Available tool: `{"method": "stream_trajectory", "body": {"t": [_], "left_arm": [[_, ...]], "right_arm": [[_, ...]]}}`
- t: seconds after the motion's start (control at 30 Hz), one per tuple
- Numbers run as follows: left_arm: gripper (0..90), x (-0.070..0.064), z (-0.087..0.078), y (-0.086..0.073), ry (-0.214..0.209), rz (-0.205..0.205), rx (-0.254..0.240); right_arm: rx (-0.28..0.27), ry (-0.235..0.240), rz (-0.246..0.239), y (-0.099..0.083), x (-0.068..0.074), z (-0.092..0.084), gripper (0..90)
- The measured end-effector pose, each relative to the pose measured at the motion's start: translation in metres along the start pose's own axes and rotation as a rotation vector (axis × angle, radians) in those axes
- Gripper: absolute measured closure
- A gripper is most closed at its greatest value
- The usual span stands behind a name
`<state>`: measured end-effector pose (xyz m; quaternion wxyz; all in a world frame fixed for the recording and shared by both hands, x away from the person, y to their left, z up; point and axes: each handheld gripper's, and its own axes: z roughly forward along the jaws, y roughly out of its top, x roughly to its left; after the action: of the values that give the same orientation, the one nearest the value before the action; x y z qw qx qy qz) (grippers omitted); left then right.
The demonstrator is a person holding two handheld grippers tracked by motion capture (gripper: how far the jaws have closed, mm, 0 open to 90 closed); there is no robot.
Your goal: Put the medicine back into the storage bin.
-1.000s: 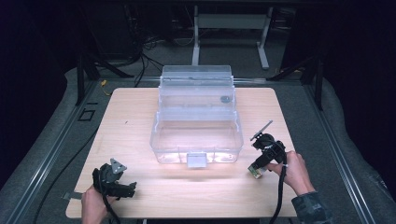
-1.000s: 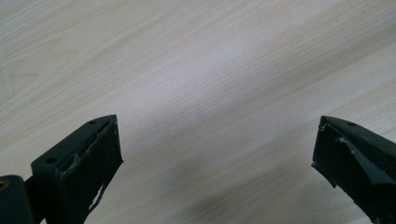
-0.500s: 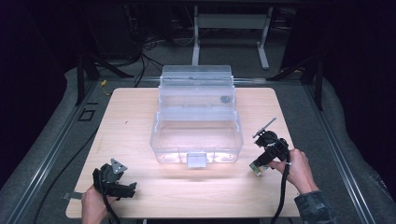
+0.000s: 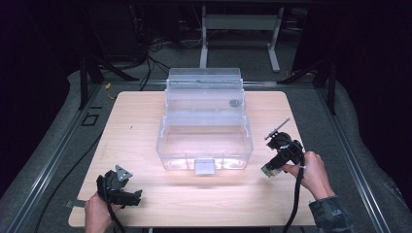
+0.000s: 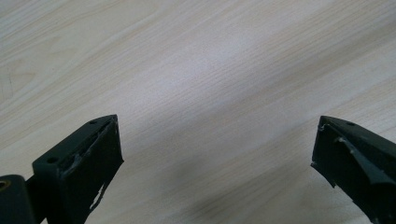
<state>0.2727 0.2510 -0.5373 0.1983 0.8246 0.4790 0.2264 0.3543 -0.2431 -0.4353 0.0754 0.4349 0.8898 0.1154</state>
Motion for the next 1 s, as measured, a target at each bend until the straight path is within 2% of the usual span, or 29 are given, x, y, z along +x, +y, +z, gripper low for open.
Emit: {"method": "stream_trajectory", "body": {"t": [0.03,0.1,0.27,0.43,1.0], "left_arm": [[1.4,0.0,0.0,0.0,0.0,-0.003,0.0],[1.4,0.0,0.0,0.0,0.0,0.002,0.0],[1.5,0.0,0.0,0.0,0.0,0.002,0.001],[1.6,0.0,0.0,0.0,-0.001,0.003,0.002],[1.7,-0.001,0.0,0.0,-0.002,0.01,0.006]], "right_arm": [[0.018,0.003,-0.002,0.001,-0.001,-0.003,46.3],[-0.007,0.003,0.002,0.001,-0.001,-0.004,46.3],[-0.007,-0.011,-0.002,0.002,-0.002,-0.009,46.3],[-0.014,-0.003,0.005,0.004,-0.003,-0.016,46.3],[-0.039,-0.016,-0.008,0.015,-0.005,-0.037,46.3]]}}
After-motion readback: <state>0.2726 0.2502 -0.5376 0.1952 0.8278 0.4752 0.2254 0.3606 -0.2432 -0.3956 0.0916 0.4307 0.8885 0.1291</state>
